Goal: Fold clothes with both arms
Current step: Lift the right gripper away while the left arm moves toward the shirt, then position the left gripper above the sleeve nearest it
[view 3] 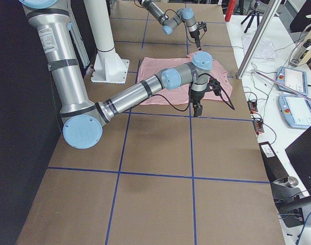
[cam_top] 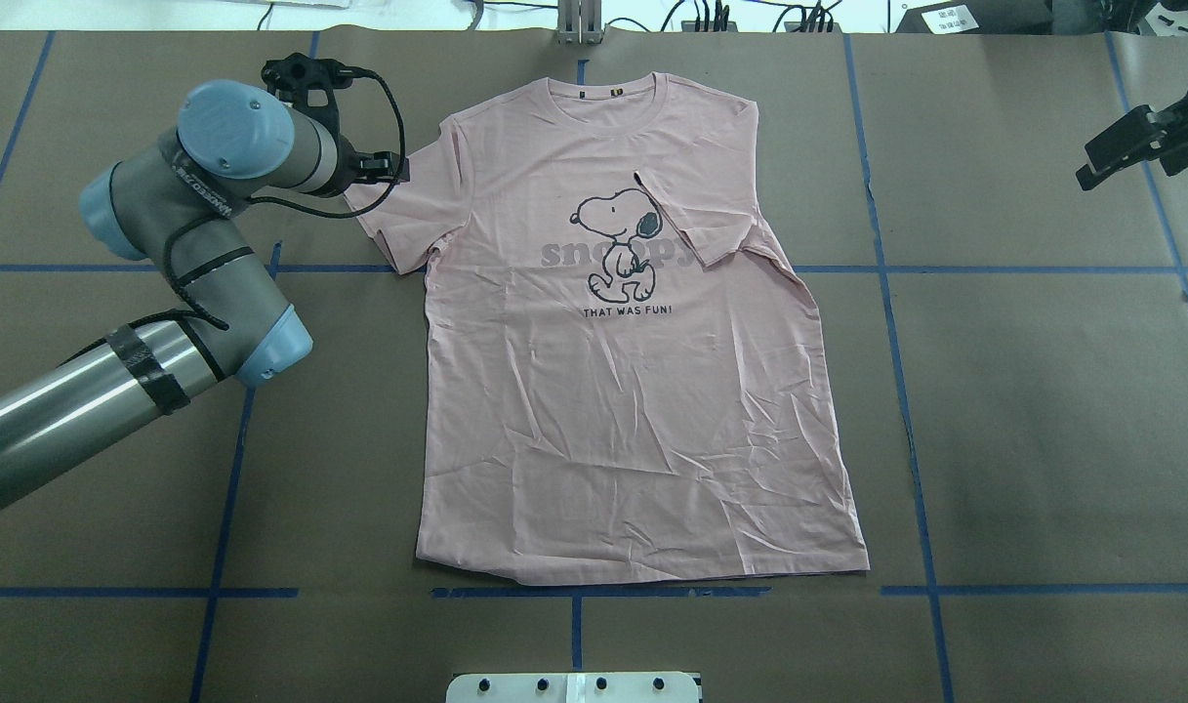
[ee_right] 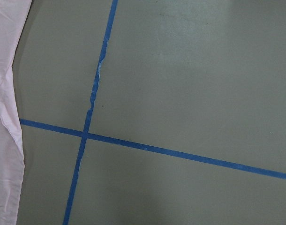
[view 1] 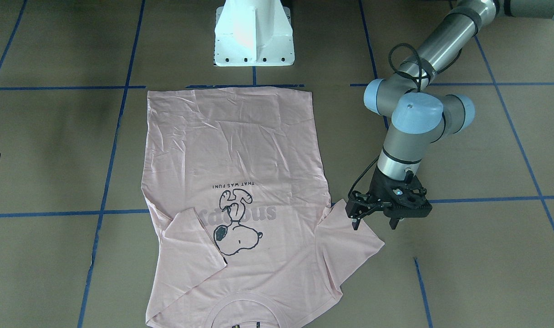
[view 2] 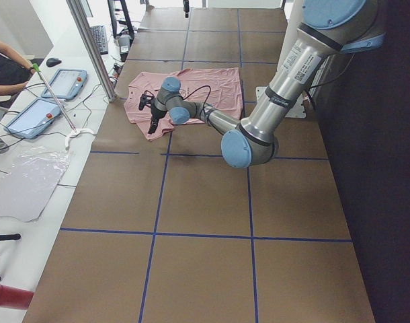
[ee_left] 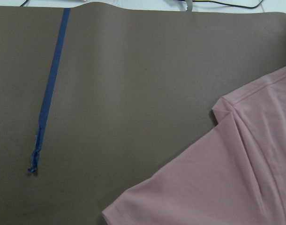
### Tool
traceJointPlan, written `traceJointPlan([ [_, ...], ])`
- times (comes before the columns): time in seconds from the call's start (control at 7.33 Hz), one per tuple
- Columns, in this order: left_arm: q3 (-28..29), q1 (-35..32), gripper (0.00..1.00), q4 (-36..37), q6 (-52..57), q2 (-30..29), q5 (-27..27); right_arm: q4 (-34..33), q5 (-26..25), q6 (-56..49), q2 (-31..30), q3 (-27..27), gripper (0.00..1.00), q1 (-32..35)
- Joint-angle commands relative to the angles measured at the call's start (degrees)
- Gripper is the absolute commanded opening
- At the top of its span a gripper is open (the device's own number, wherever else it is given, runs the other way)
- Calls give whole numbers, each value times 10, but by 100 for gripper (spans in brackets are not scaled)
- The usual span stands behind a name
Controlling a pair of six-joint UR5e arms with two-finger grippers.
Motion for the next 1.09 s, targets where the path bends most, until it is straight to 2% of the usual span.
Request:
traceJointPlan([
  [0.0, 37, 4, 96, -18, 0, -10, 14, 0, 8, 0, -1, 2, 100, 3],
  [0.27, 47, 4, 91, -19, 2, -8, 14, 0, 8, 1, -1, 3, 100, 3],
  [0.55, 69, 4, 86, -49, 1, -9, 14, 0, 8, 2, 0, 3, 100, 3],
  [0.95, 70, 4, 71, -50, 5, -7, 14, -1, 11, 4, -1, 7, 100, 4],
])
